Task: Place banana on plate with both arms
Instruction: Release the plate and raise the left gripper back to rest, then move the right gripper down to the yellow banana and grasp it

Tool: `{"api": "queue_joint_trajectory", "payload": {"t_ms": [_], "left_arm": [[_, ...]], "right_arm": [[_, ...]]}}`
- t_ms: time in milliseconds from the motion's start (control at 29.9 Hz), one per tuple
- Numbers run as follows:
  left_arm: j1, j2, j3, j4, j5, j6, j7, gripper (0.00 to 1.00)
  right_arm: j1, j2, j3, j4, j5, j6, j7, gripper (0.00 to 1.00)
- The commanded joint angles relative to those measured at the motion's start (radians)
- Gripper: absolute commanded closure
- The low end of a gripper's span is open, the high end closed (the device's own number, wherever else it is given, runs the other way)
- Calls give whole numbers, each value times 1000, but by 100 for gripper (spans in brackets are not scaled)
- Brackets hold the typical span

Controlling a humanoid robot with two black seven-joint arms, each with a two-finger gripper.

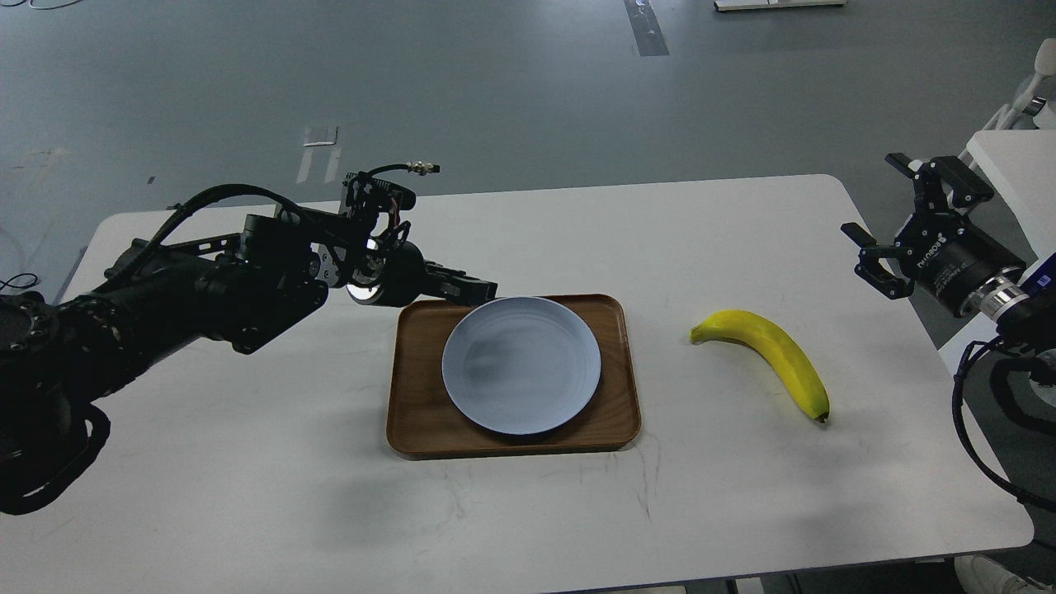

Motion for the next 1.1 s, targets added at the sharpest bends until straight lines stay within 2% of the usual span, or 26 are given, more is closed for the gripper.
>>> {"api": "queue_joint_trajectory", "payload": {"t_ms": [0,100,134,201,334,435,535,669,803,1070], "left_arm": [[-6,102,-2,-7,-308,-14,0,1],[11,185,-17,-17,-622,-41,0,1],[11,186,-17,-17,-623,-41,0,1],[37,279,-25,-36,-804,-108,0,1],[116,402,-86,-43,-974,-108,0,1],[207,454,-197,-43,-1050,-108,0,1],[325,492,-370,-43,-1114,-108,0,1],[428,495,-509,-44,-1130,-108,0,1],[463,494,-554,-46,-1159,-108,0,1],[463,488,-556,-52,-1206,-108,0,1]], "right_arm": [[-2,0,-2,0,0,0,0,0],[-2,6,-17,0,-3,0,0,0],[-2,6,-17,0,-3,0,0,0],[-2,6,-29,8,-6,0,0,0],[-2,9,-60,9,-8,0,0,0],[-1,9,-77,11,-44,0,0,0],[8,6,-104,12,-217,0,0,0],[22,-4,-110,50,-423,0,0,0],[70,-49,-114,69,-570,0,0,0],[205,-72,-127,80,-1084,0,0,0]]}}
